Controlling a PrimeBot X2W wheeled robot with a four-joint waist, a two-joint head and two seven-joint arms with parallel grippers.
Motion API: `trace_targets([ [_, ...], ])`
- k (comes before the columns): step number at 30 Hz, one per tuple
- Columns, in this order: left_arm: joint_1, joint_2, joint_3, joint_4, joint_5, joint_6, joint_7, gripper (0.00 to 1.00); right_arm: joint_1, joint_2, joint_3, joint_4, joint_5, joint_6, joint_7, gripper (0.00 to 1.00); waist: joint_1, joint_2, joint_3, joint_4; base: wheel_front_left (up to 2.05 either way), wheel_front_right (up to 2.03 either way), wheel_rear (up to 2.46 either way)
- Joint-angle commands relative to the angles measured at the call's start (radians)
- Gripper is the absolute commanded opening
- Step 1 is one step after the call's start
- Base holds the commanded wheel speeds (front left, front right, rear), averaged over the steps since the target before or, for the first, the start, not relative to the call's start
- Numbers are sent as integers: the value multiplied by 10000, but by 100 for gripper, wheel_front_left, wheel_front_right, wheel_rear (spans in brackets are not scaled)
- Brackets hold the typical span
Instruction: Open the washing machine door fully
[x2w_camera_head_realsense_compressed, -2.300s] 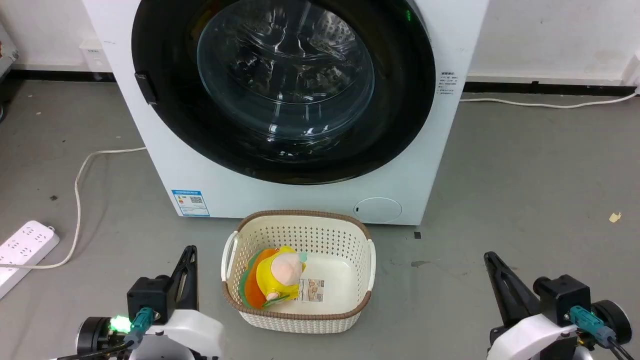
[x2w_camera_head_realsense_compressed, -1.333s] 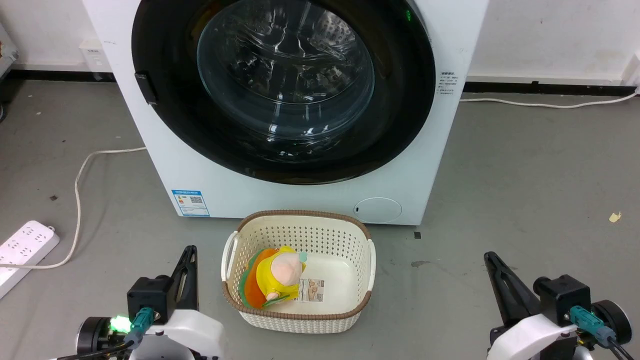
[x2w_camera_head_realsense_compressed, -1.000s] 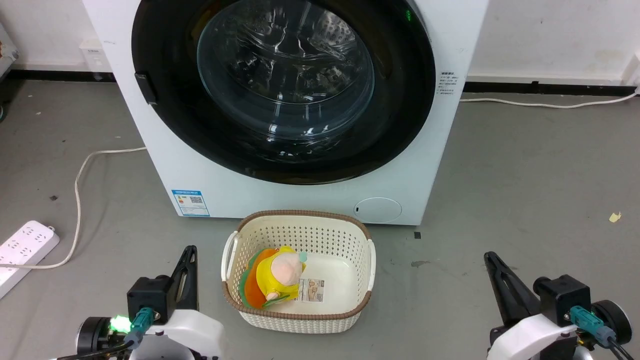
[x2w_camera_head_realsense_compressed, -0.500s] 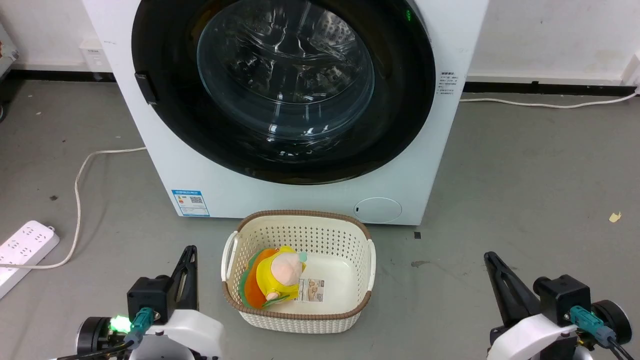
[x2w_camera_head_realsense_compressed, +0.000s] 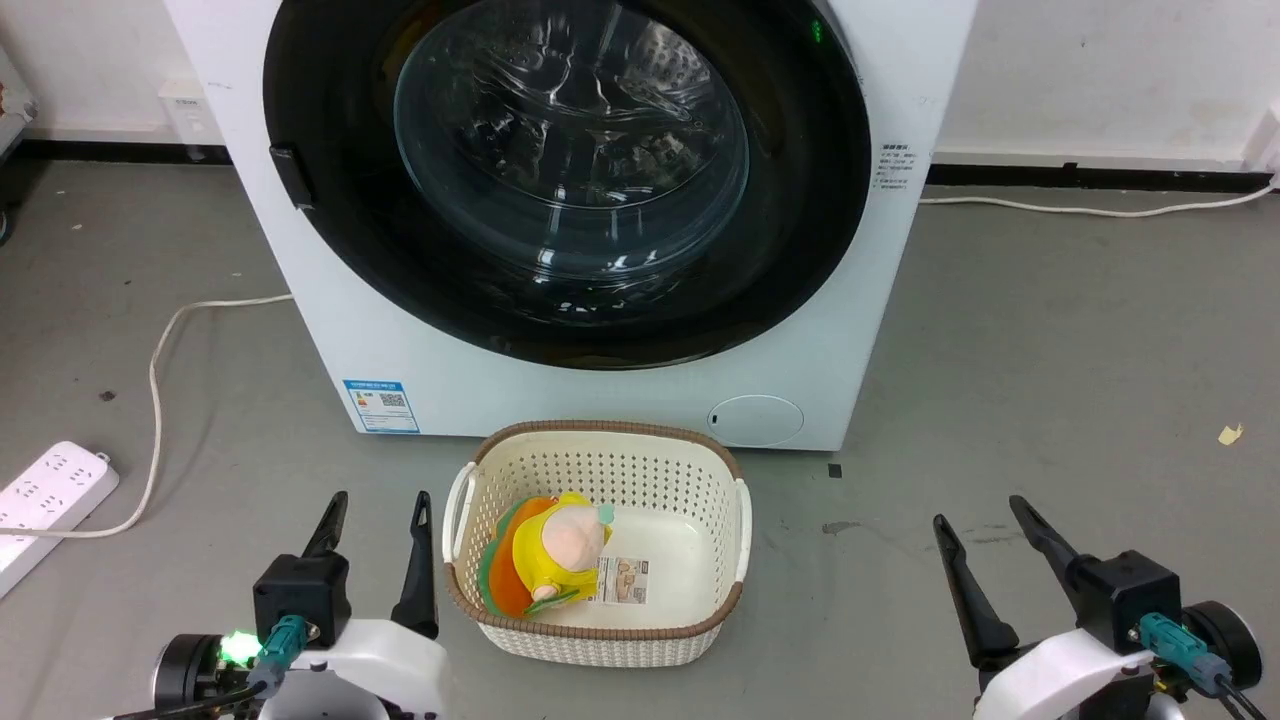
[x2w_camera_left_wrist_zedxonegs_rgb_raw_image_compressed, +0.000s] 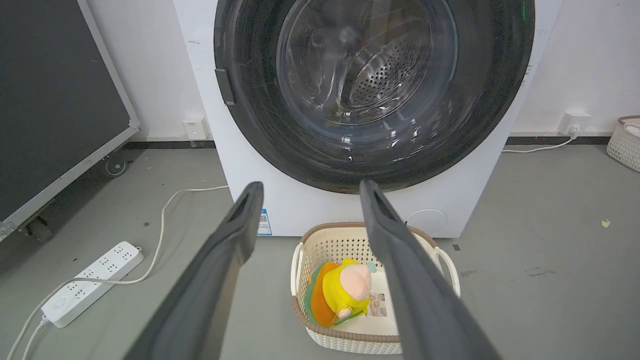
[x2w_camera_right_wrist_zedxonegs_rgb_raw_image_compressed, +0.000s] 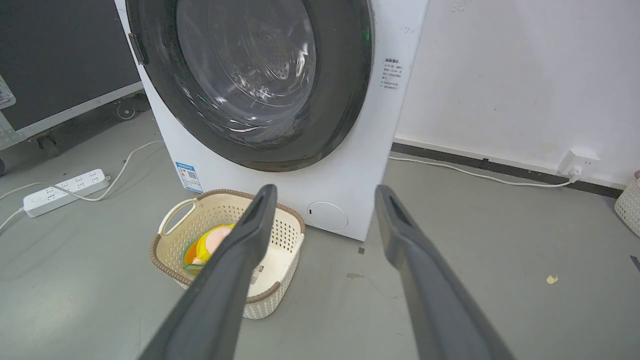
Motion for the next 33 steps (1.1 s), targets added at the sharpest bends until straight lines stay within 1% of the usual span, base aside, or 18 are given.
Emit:
trace_targets([
  [1,22,1,10,17,-30,9,-90,100,-15,0,-23,32,65,0,-82,100,0,0,-1,-3,0,0,0],
  [9,57,3,-27,37,-136,25,-257,100,-19,0,-3,15,120,-1,-249,100,0,0,13,18,0,0,0],
  [22,-75,6,-89,33,-311,16,-571,100,-393,0,-78,-35,673,-2,-562,100,0,0,377,218,0,0,0],
  [33,-375,8,-221,-117,-512,43,-801,100,-1542,-50,-515,39,2072,-2,-206,100,0,0,920,406,0,0,0],
])
